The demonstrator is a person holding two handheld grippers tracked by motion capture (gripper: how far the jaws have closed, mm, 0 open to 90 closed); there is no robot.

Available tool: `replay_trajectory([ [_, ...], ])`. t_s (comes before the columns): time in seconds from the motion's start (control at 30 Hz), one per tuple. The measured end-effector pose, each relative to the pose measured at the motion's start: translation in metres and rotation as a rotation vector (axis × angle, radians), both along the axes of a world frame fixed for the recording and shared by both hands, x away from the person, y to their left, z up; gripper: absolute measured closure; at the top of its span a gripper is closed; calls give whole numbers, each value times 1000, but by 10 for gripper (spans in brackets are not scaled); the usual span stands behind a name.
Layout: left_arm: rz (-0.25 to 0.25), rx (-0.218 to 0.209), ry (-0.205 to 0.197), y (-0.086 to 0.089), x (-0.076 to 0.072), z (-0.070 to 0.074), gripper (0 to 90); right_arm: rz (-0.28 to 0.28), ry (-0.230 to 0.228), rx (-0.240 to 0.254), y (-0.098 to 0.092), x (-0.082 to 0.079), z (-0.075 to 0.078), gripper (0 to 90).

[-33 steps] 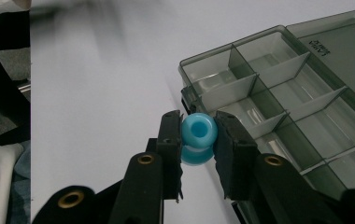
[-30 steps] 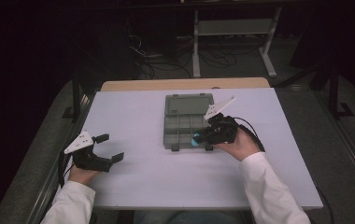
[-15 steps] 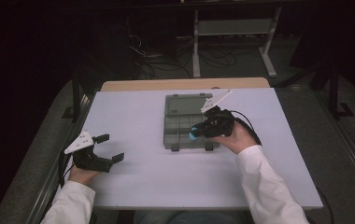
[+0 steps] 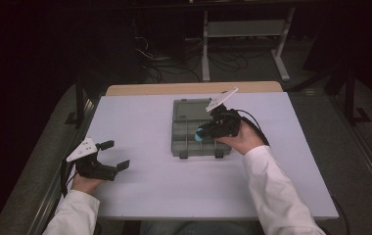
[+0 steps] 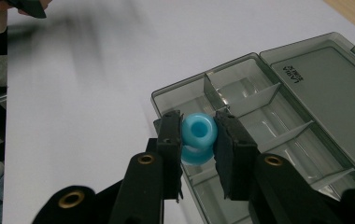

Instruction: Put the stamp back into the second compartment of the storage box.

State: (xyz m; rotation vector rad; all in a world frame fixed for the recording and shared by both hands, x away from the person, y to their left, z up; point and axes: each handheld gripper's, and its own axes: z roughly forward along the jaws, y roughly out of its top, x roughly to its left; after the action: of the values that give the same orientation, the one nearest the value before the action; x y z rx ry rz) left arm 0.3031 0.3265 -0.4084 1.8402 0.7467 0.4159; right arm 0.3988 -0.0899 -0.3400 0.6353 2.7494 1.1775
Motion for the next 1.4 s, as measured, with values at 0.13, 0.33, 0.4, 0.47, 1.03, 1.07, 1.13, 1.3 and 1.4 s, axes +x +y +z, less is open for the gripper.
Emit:
replay_trajectory([
  [0.13,1,-2,-1,0,0,0,0,-7,15,-5,2,5,0,715],
  [0.33,2,-2,0,-1,0,0,0,-14,6,-5,3,12,3,715],
  [0.4,2,-1,1,-1,0,0,0,-17,11,2,2,15,5,715],
  [0.47,4,-4,4,-1,0,0,0,-16,8,-2,2,17,6,715],
  [1.03,6,-4,2,0,0,0,0,-49,31,-17,5,37,4,715],
  [1.07,6,-6,2,0,0,0,0,-55,29,-12,3,41,4,715],
  [1.13,5,-2,3,0,0,0,0,-63,35,-16,3,44,4,715],
  [1.3,6,-6,3,0,0,0,0,-62,40,-17,4,50,2,715],
  [1.4,5,-5,1,0,0,0,0,-64,52,-19,6,55,-4,715],
])
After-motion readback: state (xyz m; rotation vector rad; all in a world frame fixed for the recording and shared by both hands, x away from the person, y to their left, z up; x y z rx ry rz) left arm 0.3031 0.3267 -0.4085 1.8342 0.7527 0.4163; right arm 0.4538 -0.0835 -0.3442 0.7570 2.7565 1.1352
